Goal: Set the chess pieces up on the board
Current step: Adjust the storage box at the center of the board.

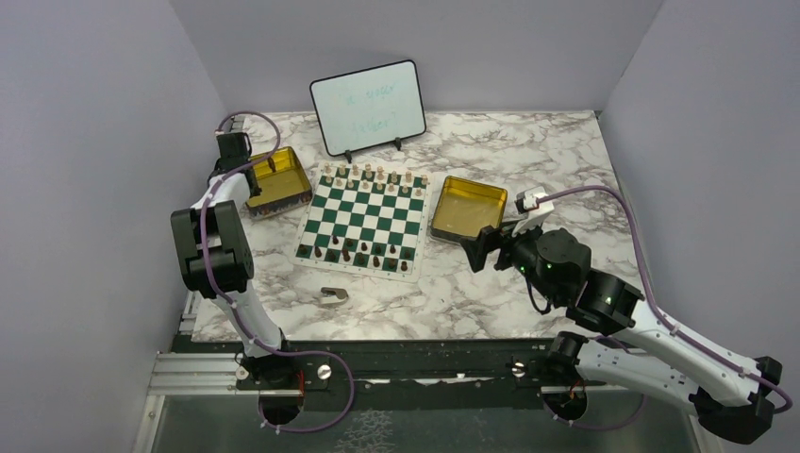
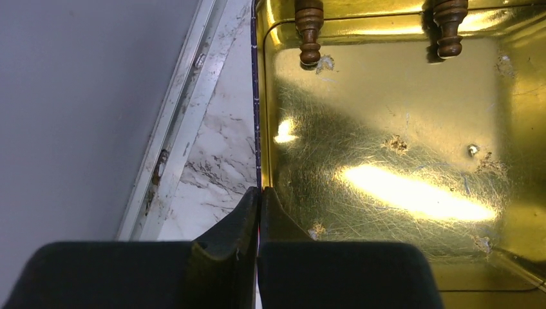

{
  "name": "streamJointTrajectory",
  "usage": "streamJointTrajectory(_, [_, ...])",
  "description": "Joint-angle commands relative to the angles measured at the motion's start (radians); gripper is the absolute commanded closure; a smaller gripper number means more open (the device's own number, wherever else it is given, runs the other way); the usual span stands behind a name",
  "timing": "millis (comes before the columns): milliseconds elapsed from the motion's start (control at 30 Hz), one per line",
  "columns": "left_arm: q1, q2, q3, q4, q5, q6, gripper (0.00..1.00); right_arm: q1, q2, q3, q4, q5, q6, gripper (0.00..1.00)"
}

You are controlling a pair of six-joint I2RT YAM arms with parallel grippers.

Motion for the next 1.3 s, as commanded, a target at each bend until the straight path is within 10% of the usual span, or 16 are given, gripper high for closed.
streamJointTrajectory(0, [0.005, -0.037, 0.031, 0.005, 0.079, 0.142, 1.00, 0.003, 0.001, 0.018, -0.009, 0.033, -0.011, 0.00])
streamJointTrajectory(567, [0.005, -0.018, 0.194, -0.025, 0.025, 0.330, 1.00, 0.002, -0.012, -0.009, -0.007, 0.043, -0.006, 0.00])
streamJointTrajectory(1267, [0.078, 0.123, 0.274, -0.164, 0.373, 0.565, 1.00, 0.002, -0.003, -0.011, -0.012, 0.043, -0.022, 0.00])
